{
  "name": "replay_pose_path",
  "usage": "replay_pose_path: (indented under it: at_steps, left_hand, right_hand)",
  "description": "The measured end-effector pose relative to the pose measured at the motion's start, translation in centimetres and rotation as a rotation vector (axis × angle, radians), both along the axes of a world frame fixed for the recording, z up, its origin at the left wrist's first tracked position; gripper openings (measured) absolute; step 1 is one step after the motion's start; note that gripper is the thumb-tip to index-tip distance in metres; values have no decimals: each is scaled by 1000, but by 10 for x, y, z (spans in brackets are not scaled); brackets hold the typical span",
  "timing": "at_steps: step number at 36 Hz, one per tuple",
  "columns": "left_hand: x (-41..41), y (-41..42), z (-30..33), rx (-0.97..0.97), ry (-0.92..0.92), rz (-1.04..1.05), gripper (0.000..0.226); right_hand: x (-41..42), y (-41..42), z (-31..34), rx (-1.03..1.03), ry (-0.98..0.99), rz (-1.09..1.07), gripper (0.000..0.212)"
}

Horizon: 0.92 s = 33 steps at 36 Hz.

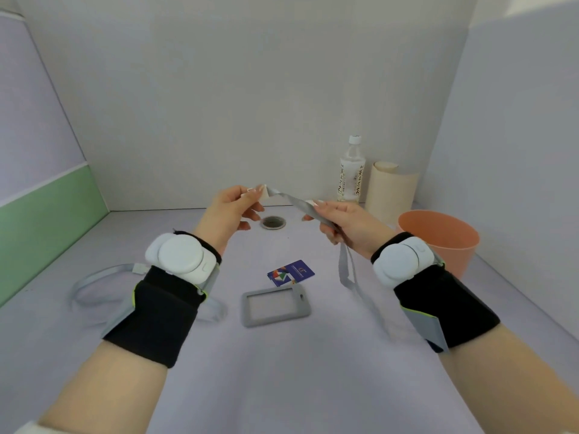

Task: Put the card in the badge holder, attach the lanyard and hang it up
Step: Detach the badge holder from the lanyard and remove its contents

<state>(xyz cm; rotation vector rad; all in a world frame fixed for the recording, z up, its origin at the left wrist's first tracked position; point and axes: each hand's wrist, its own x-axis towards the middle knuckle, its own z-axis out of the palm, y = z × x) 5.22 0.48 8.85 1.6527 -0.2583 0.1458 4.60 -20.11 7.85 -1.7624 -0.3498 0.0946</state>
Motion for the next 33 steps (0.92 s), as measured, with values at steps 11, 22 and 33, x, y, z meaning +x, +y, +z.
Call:
replay_pose_path:
  at_steps: [11,22,33]
  left_hand:
    - [4,28,-1,-169,-6,87,19]
    - [-5,-1,-23,-111,150,-11,19]
    - [-8,-38,-31,-244,251,-73,26]
  right_hand:
    - [17,-22,-4,11,54,-117,19]
    - [27,2,3,202,-46,-334,25]
    - [15,48,2,125,-167,-214,19]
